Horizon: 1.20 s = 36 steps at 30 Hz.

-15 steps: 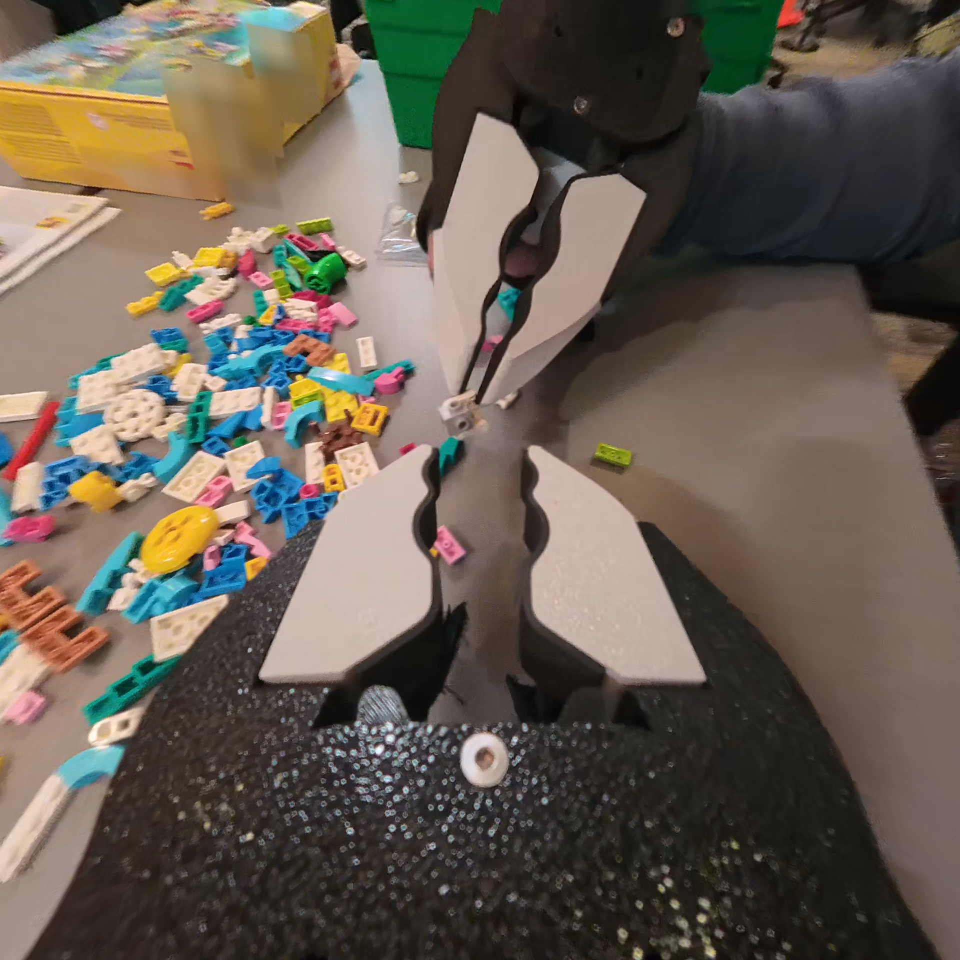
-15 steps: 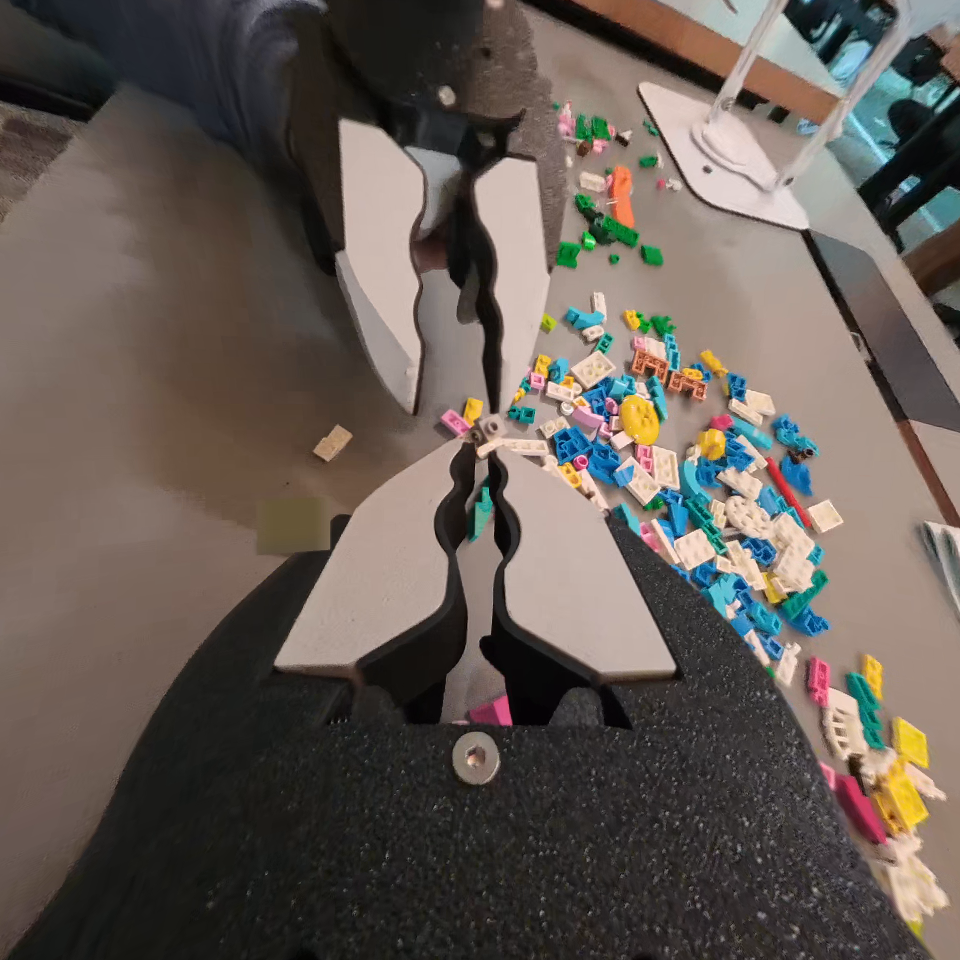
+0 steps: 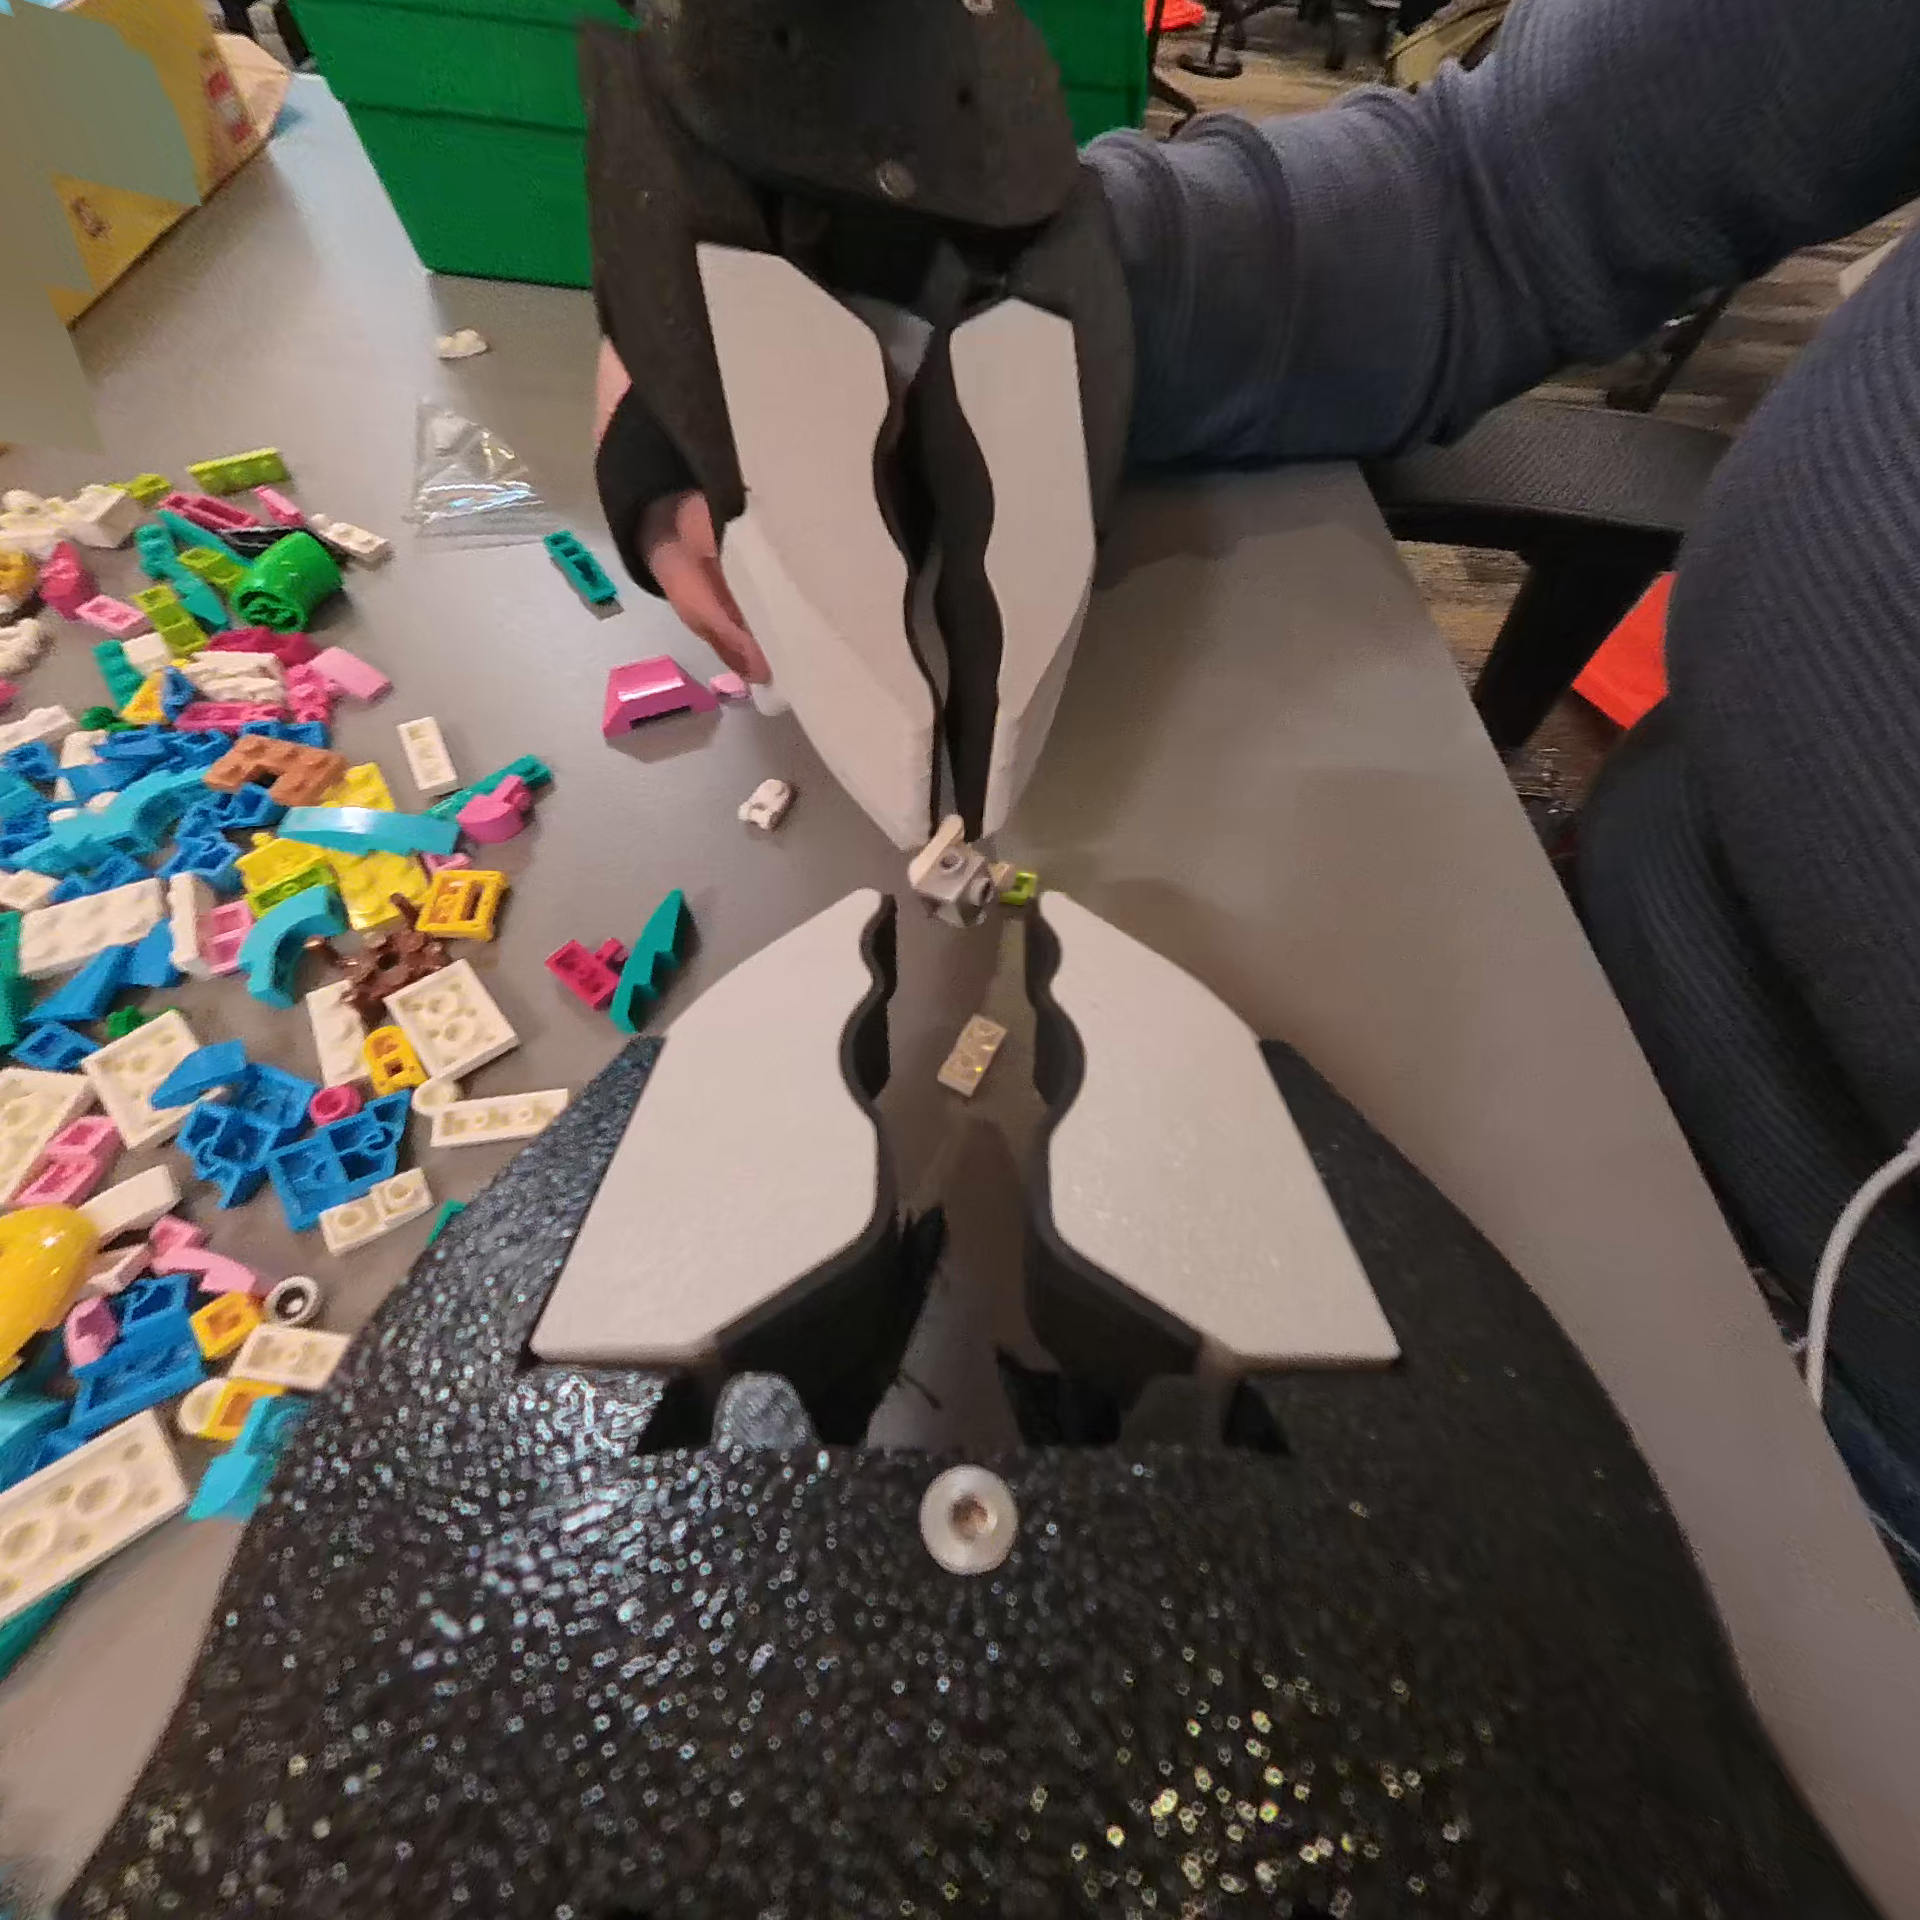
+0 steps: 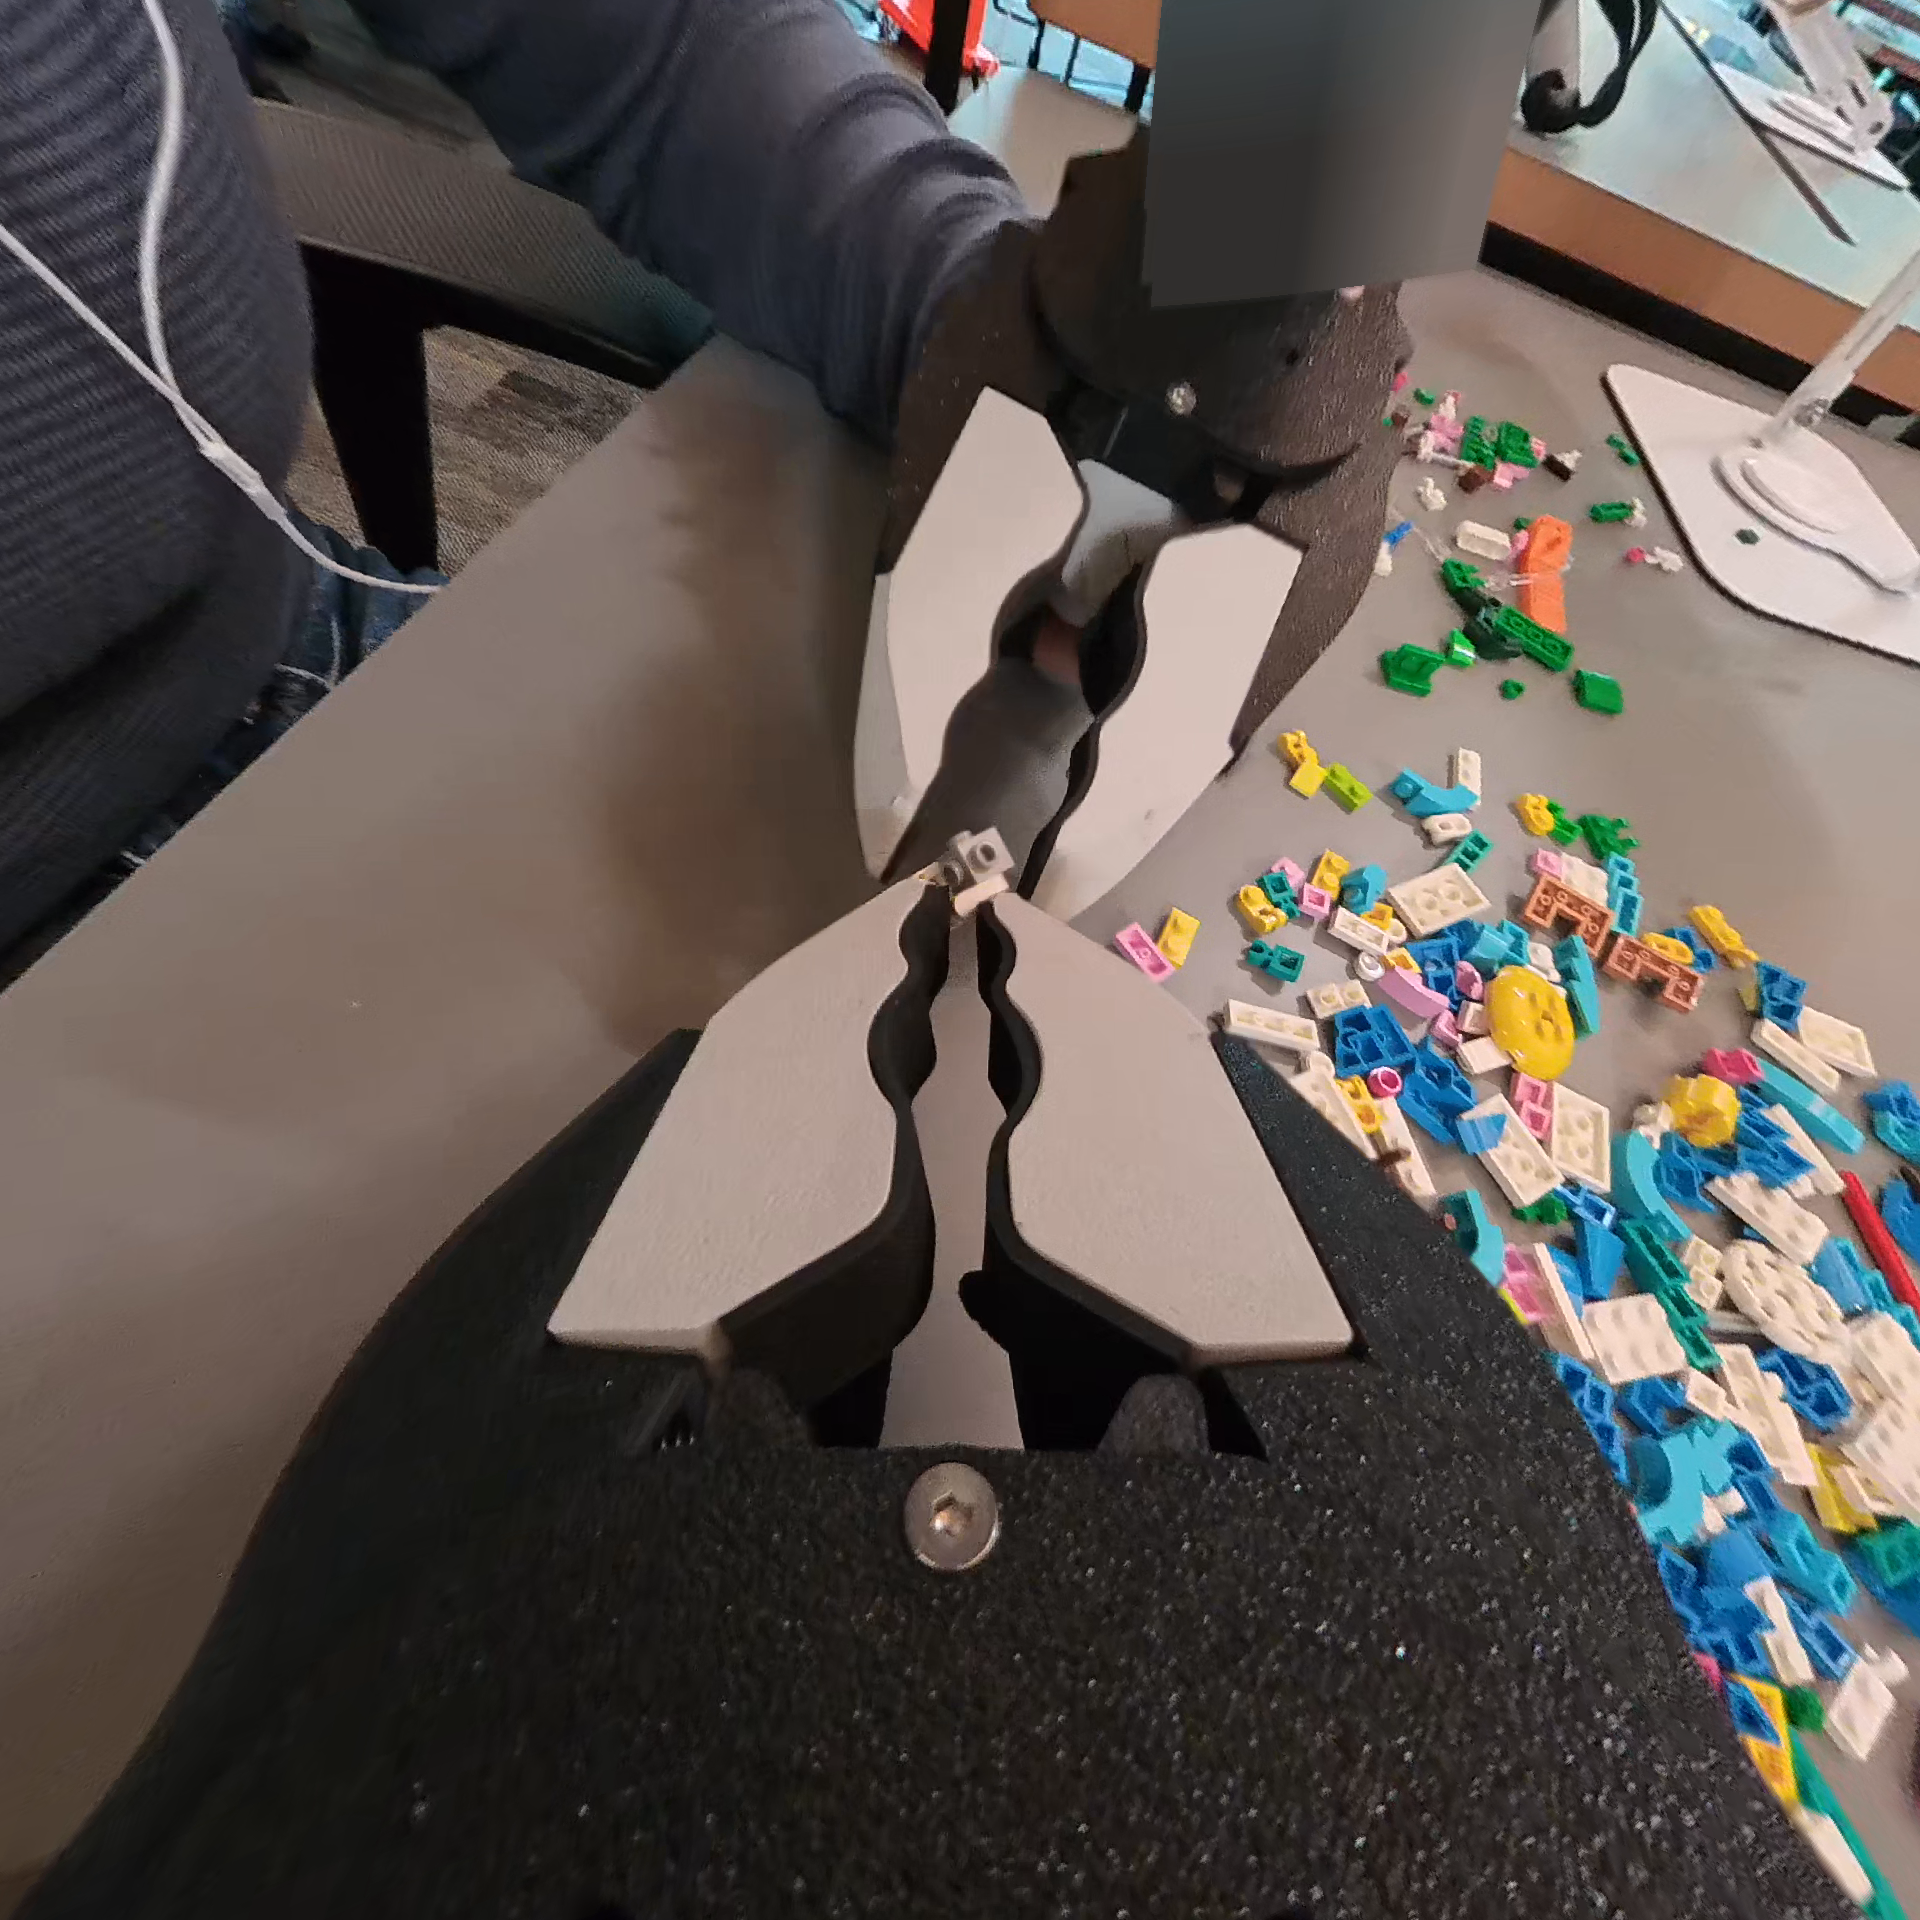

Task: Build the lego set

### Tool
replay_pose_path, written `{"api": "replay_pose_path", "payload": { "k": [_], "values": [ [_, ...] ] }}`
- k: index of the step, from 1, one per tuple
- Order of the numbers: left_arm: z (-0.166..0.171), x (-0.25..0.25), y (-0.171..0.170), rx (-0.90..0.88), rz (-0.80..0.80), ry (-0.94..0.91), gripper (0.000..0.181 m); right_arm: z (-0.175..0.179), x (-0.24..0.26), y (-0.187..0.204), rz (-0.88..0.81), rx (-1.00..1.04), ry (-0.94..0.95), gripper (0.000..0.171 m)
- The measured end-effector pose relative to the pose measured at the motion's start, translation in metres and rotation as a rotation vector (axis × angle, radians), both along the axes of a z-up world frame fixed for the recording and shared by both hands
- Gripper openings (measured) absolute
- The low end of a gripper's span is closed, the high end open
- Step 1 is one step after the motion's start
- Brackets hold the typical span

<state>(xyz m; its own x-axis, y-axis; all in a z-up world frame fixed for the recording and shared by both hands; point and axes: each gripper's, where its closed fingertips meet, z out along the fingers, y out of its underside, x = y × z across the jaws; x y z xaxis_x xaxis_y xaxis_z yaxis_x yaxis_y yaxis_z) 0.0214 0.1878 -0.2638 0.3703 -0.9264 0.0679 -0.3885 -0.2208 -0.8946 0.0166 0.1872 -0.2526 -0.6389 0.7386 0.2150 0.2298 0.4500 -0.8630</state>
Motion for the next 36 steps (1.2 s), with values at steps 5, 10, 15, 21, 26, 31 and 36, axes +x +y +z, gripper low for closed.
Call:
{"api": "replay_pose_path", "payload": {
  "k": [5, 10, 15, 21, 26, 31, 36],
  "values": [
    [0.007, 0.008, -0.009, -0.032, -0.055, -0.072, 0.016, 0.007, 0.003, -0.008, 0.044, -0.043, 0.018, 0.005],
    [0.014, 0.001, 0.005, 0.026, 0.044, -0.09, 0.012, 0.015, -0.003, 0.006, -0.045, -0.018, 0.067, 0.011],
    [0.022, -0.01, 0.019, 0.103, 0.155, -0.087, 0.012, 0.014, -0.008, 0.015, -0.117, -0.035, 0.039, 0.021],
    [0.022, -0.015, 0.026, 0.136, 0.215, -0.065, 0.012, 0.014, -0.015, 0.02, -0.177, -0.048, 0.042, 0.023],
    [0.016, -0.012, 0.024, 0.157, 0.2, -0.017, 0.012, 0.017, -0.015, 0.022, -0.184, -0.101, 0.032, 0.018],
    [0.017, -0.012, 0.024, 0.183, 0.2, -0.003, 0.012, 0.014, -0.015, 0.023, -0.189, -0.118, 0.01, 0.01],
    [0.018, -0.013, 0.024, 0.198, 0.205, 0.006, 0.012, 0.014, -0.015, 0.022, -0.188, -0.135, -0.003, 0.005]
  ]
}}
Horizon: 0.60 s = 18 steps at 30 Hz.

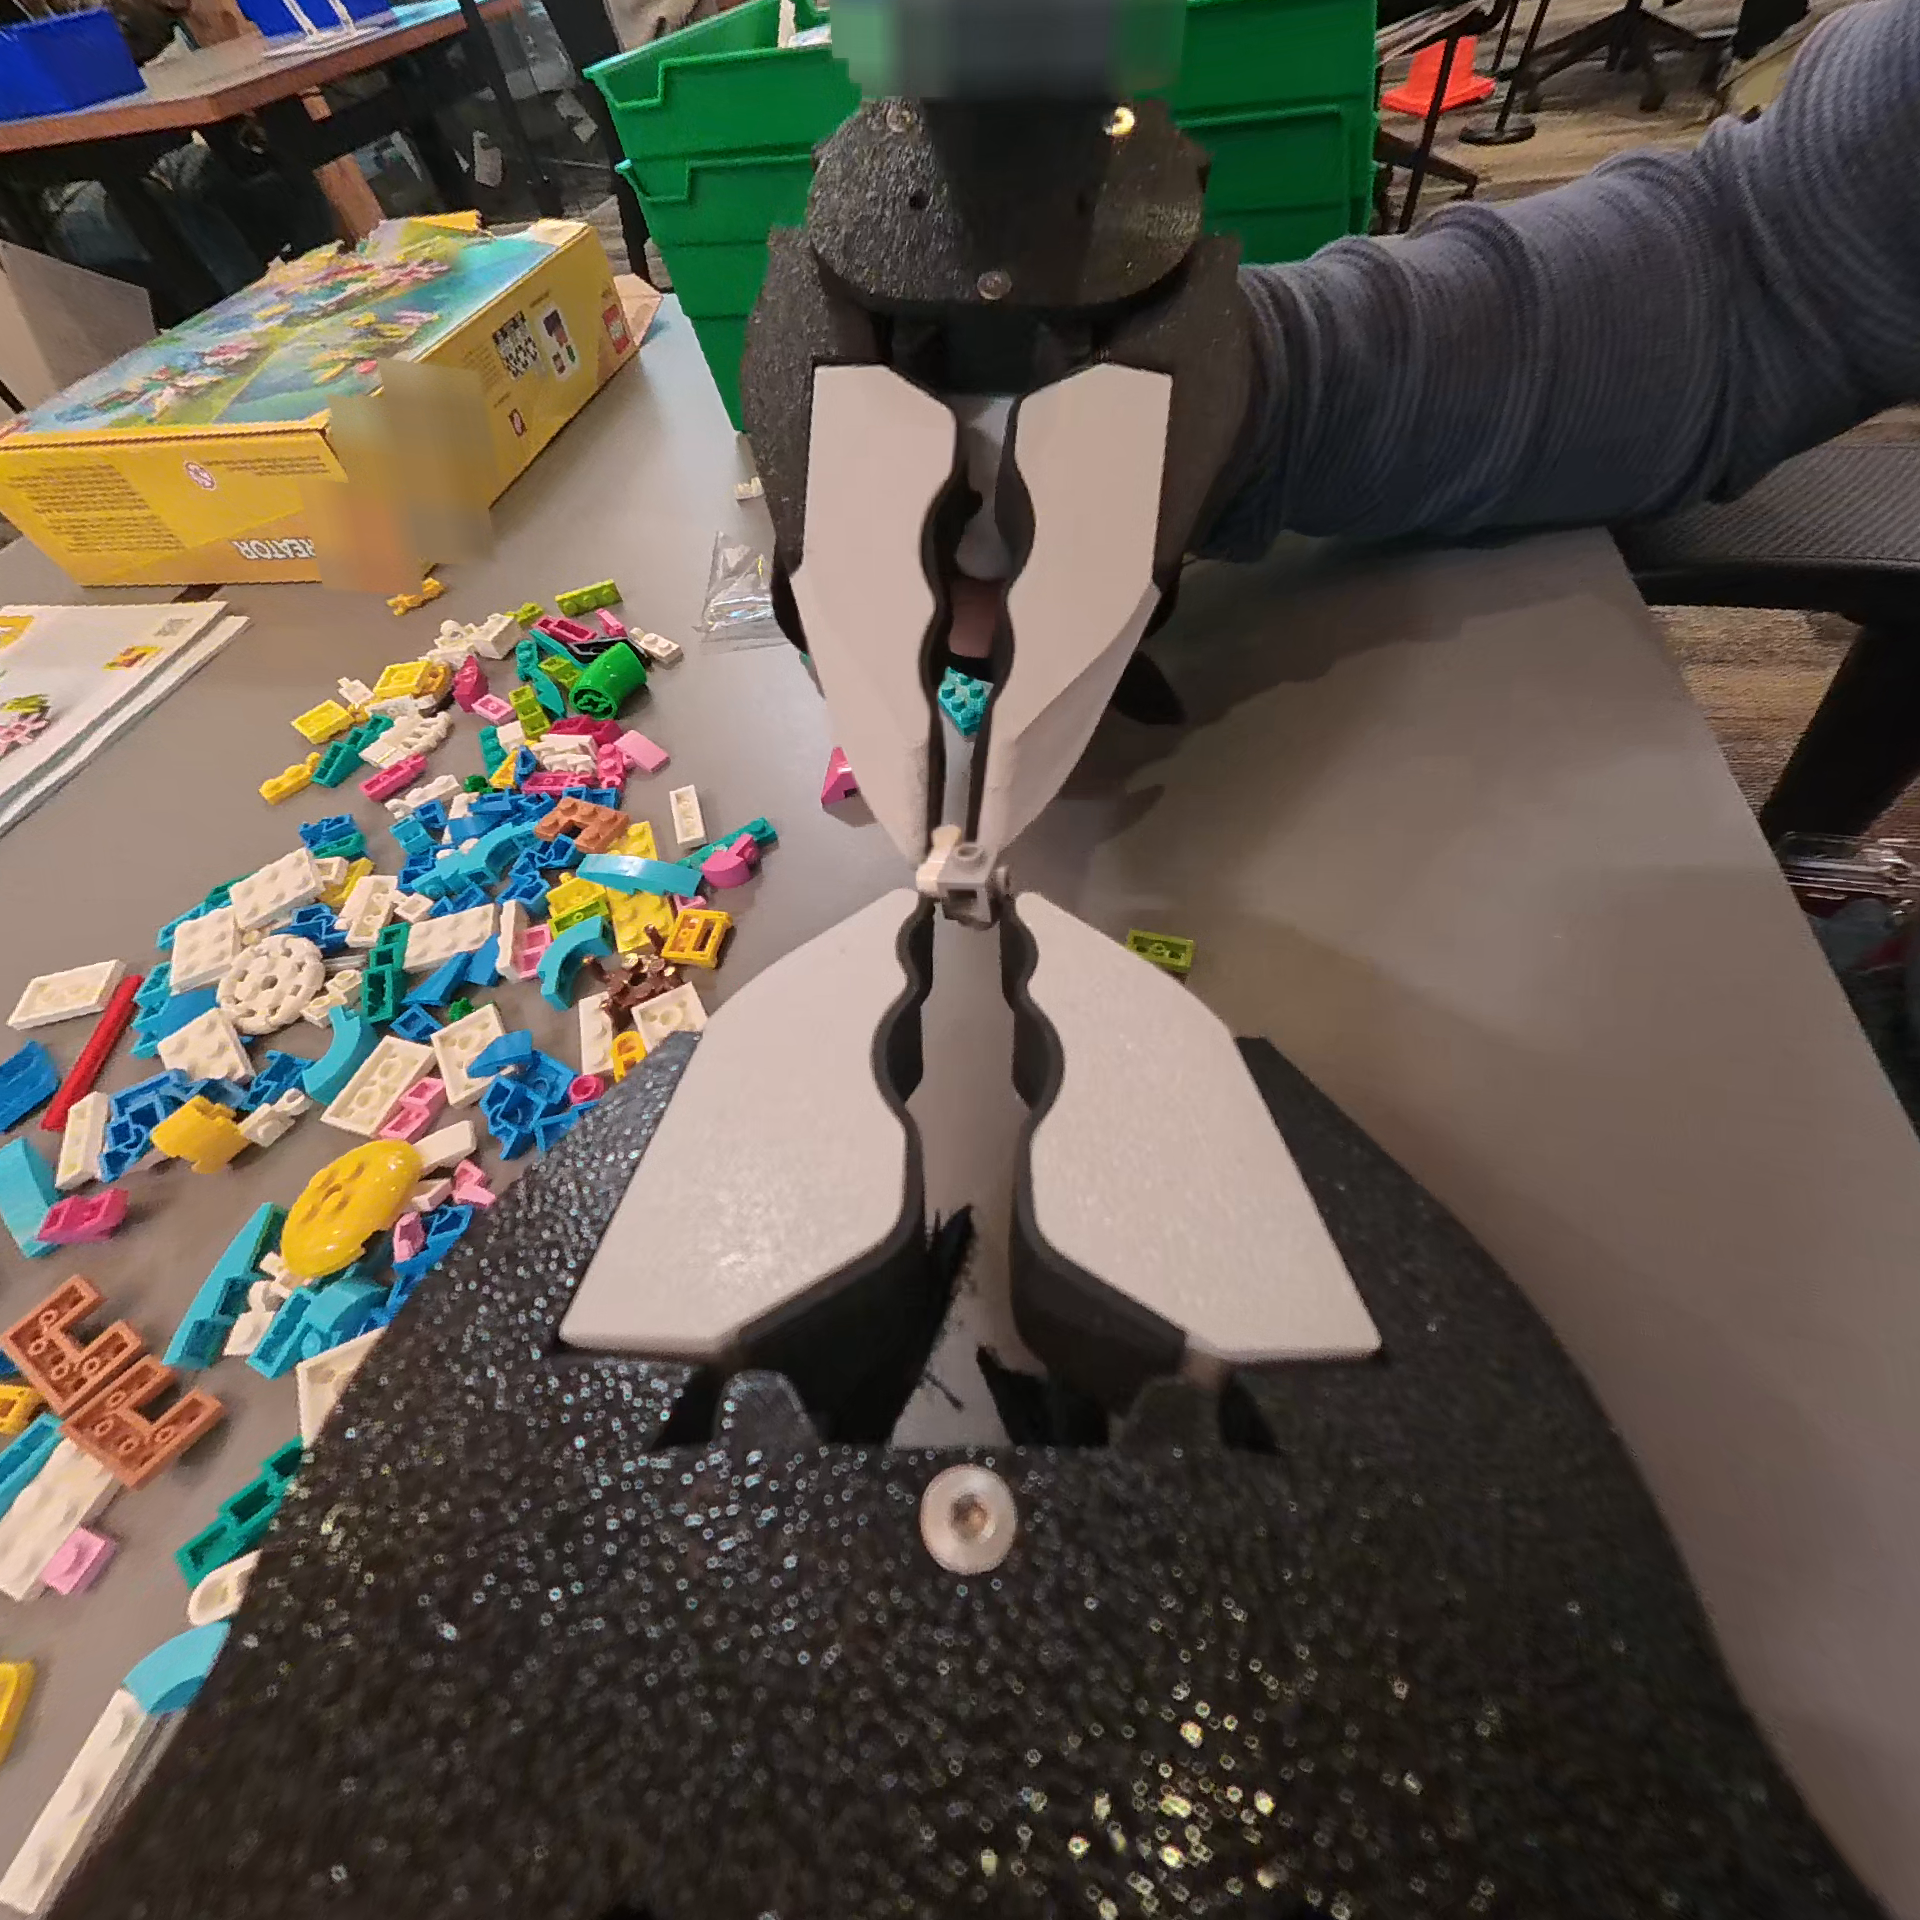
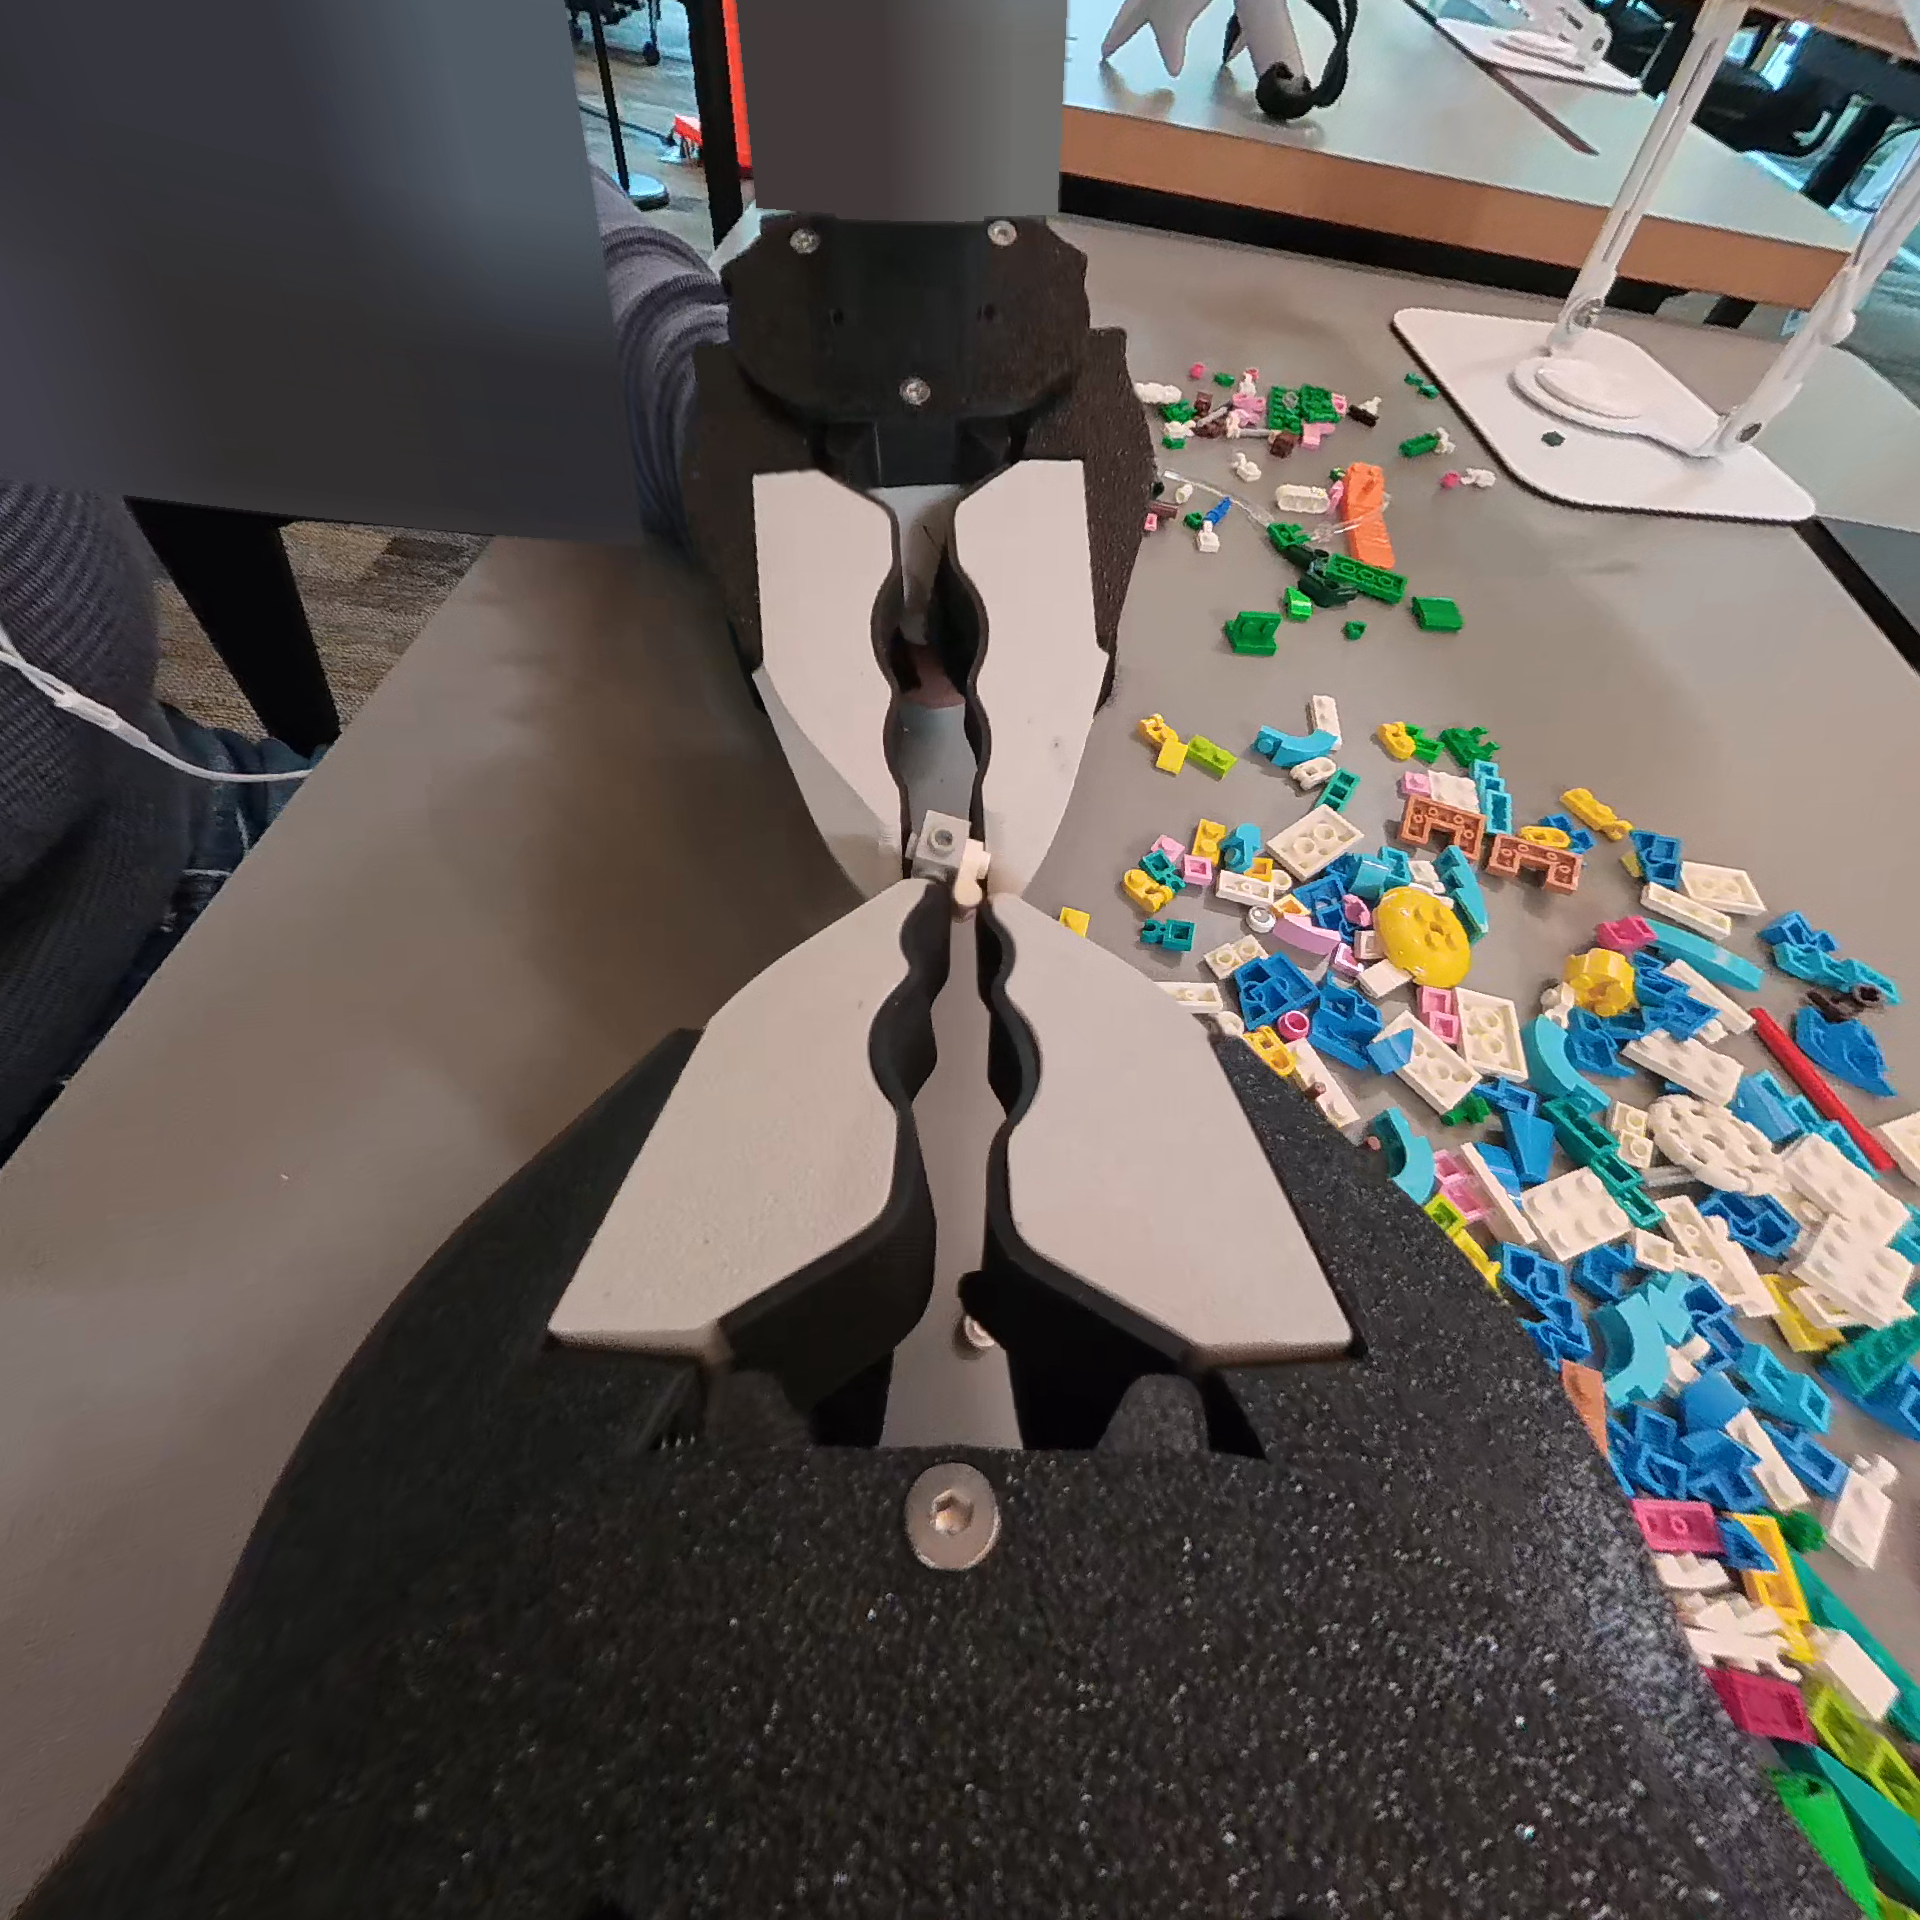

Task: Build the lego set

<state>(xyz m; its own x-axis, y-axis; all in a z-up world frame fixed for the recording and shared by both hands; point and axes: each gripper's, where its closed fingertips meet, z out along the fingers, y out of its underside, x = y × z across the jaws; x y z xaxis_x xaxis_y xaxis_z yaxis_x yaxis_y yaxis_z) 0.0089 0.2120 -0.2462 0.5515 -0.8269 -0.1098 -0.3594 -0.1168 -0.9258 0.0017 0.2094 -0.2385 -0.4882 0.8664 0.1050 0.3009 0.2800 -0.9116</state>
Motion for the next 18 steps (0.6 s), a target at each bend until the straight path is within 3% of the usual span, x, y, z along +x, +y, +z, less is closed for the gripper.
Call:
{"api": "replay_pose_path", "payload": {
  "k": [11, 18],
  "values": [
    [0.015, 0.009, -0.01, -0.063, -0.098, -0.184, 0.023, 0.016, 0.008, -0.008, 0.105, -0.115, 0.103, 0.003],
    [0.033, 0.011, -0.017, -0.062, -0.151, -0.333, 0.015, 0.023, 0.01, -0.014, 0.15, -0.156, 0.154, 0.003]
  ]
}}
